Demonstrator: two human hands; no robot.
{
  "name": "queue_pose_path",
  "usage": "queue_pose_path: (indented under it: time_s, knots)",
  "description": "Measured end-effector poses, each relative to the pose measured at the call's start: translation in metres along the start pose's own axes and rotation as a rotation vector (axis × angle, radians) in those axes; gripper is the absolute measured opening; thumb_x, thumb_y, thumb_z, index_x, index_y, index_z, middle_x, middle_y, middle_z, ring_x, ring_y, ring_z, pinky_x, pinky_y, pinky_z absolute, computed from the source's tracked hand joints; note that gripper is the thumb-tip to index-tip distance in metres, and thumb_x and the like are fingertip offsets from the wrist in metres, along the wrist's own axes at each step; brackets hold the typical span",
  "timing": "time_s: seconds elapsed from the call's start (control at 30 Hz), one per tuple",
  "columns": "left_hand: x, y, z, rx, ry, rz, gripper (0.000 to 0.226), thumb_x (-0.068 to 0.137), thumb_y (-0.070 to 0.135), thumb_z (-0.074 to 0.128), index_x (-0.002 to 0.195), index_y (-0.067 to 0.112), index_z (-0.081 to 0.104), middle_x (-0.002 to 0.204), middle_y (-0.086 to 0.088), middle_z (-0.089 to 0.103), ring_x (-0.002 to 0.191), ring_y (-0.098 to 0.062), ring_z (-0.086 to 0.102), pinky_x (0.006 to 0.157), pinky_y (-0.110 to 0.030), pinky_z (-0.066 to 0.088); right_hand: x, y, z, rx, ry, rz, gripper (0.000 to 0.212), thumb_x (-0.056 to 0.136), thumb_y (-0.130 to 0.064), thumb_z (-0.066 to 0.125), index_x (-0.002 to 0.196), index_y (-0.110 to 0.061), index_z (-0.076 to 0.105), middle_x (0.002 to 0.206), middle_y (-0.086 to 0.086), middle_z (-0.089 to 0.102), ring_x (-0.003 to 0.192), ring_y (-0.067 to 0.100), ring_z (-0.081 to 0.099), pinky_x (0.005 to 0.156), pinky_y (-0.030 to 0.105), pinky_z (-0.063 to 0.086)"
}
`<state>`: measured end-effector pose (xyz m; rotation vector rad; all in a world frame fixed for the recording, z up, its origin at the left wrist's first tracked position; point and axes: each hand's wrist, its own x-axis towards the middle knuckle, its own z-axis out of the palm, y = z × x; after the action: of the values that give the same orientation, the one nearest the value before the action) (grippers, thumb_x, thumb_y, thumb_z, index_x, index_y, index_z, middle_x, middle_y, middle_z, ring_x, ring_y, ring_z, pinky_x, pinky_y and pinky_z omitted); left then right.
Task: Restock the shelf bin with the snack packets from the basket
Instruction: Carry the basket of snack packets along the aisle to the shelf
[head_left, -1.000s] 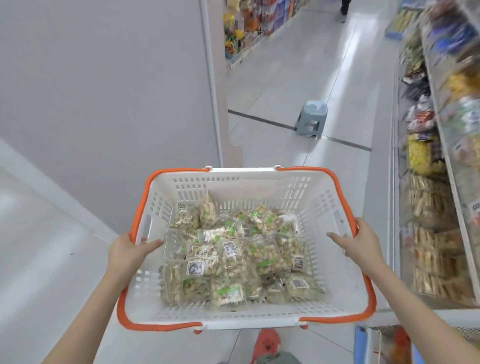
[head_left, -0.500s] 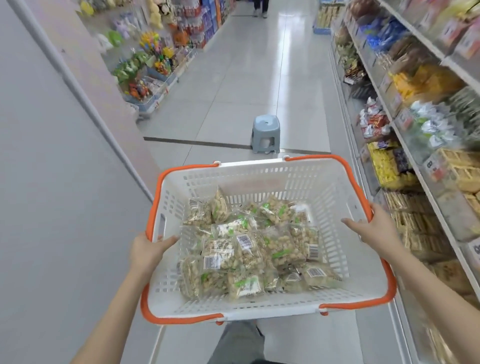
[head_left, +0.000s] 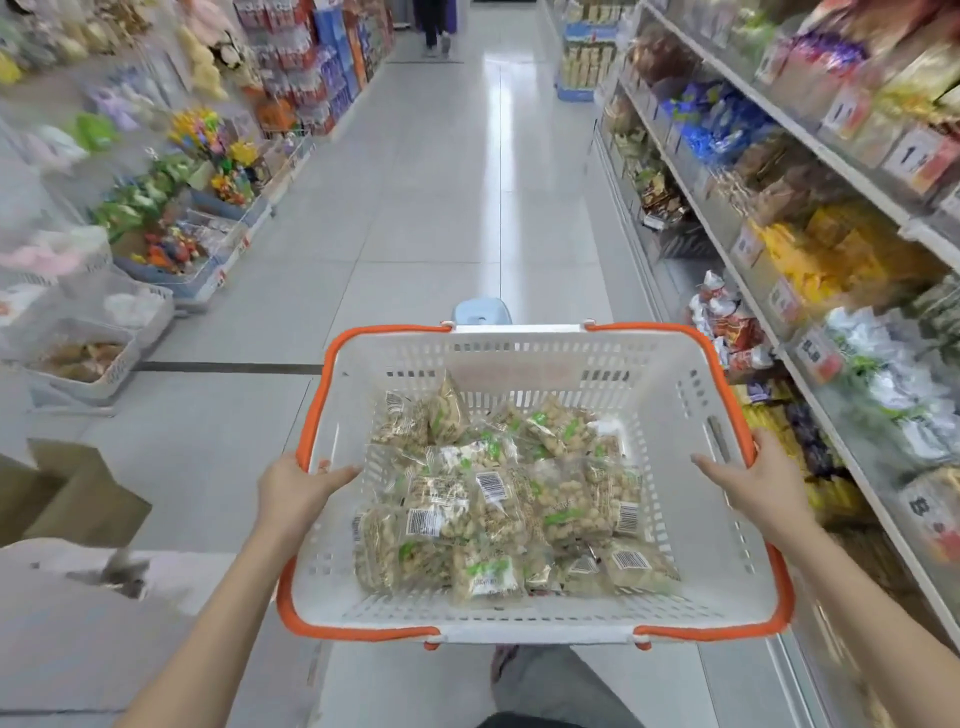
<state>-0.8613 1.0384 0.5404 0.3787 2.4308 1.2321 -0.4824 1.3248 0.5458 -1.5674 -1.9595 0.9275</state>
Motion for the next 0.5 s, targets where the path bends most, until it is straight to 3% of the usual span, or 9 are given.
queue_pose_path:
  time_s: [0.13, 0.3, 0.5]
  knots:
    - [0.089, 0.057, 0.037, 0.054, 0.031, 0.009, 0.035, 0.067, 0.028, 0.085, 0.076, 0.007, 0.059, 0.070, -0.003, 0.062, 0.059, -0.021, 0.056, 0.054, -0.029, 0.043, 0.115, -0.024, 0.025, 0.056, -0.005, 0.002, 0.040, 0.072, -0.029, 0.081, 0.099, -0.016, 0.054, 0.084, 0.006, 0.066, 0.071, 0.028, 0.063, 0.060, 0.034, 0.049]
    - [0.197, 0.125, 0.066, 0.100, 0.047, 0.016, 0.036, 0.067, 0.030, 0.084, 0.071, 0.007, 0.057, 0.065, -0.002, 0.059, 0.056, -0.023, 0.054, 0.057, -0.032, 0.044, 0.234, -0.067, 0.051, 0.066, -0.024, 0.006, 0.044, 0.073, -0.033, 0.079, 0.104, -0.016, 0.053, 0.085, 0.002, 0.065, 0.070, 0.023, 0.062, 0.062, 0.031, 0.048]
    - [0.344, 0.186, 0.118, 0.093, 0.008, 0.033, 0.033, 0.067, 0.030, 0.084, 0.071, 0.010, 0.058, 0.065, -0.002, 0.058, 0.057, -0.021, 0.053, 0.057, -0.033, 0.047, 0.374, -0.094, 0.103, 0.020, 0.013, 0.050, 0.049, 0.062, -0.057, 0.073, 0.093, -0.024, 0.054, 0.077, 0.001, 0.066, 0.063, 0.025, 0.064, 0.056, 0.044, 0.057]
